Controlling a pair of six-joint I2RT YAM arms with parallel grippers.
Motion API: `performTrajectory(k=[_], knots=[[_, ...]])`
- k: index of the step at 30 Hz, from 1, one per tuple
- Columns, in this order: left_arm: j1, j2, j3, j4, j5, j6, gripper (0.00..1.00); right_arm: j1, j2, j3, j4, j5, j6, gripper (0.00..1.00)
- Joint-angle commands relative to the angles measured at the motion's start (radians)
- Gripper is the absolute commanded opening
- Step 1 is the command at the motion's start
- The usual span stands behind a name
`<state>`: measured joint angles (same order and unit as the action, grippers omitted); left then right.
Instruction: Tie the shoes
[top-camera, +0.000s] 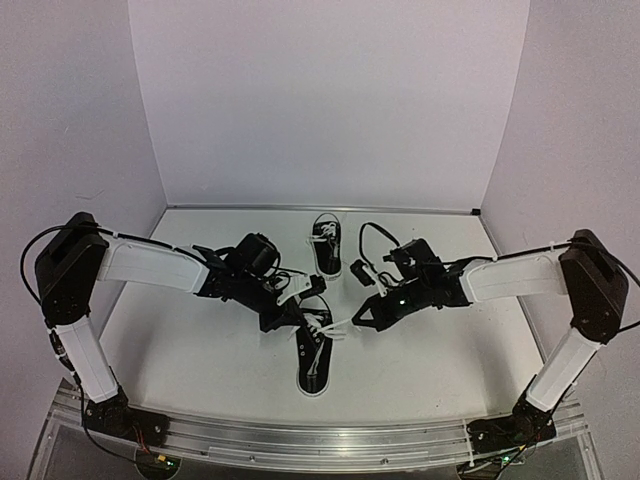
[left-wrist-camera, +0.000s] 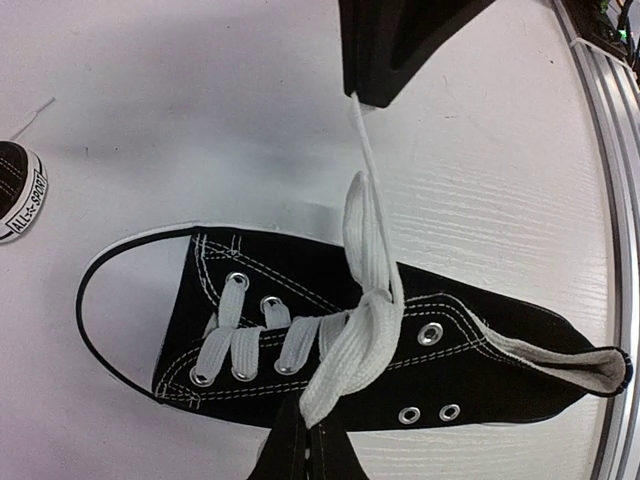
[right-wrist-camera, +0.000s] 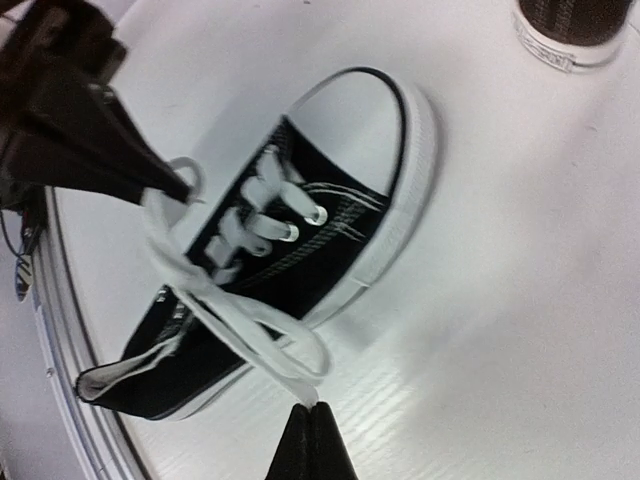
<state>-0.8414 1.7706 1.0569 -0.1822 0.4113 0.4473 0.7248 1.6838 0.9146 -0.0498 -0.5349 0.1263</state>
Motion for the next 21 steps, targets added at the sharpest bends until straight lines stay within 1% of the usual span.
performTrajectory(k=[1,10,15,16,17,18,20,21], knots=[[0.012,-0.014,-0.009,0.021,-0.027,0.005,0.0,0.0,0.094,-0.003,-0.082,0.057,0.0,0.0],[0.018,-0.003,-0.011,0.013,-0.059,0.009,0.0,0.0,0.171,0.025,-0.157,0.073,-0.008,0.0],[0.018,0.011,-0.001,0.003,-0.044,0.023,0.0,0.0,0.163,0.044,-0.166,0.061,-0.023,0.0],[0.018,0.014,0.002,0.0,-0.039,0.027,0.0,0.0,0.153,0.051,-0.163,0.045,-0.03,0.04],[0.018,0.015,0.005,-0.003,-0.035,0.029,0.0,0.0,0.143,0.056,-0.156,0.028,-0.033,0.12],[0.018,0.016,0.006,-0.004,-0.033,0.032,0.0,-0.001,0.132,0.065,-0.151,0.02,-0.028,0.22],[0.018,0.013,0.007,-0.005,-0.028,0.035,0.0,-0.001,0.115,0.083,-0.141,-0.005,-0.027,0.36],[0.018,0.012,0.007,-0.005,-0.026,0.037,0.0,-0.001,0.106,0.093,-0.134,-0.012,-0.027,0.4]])
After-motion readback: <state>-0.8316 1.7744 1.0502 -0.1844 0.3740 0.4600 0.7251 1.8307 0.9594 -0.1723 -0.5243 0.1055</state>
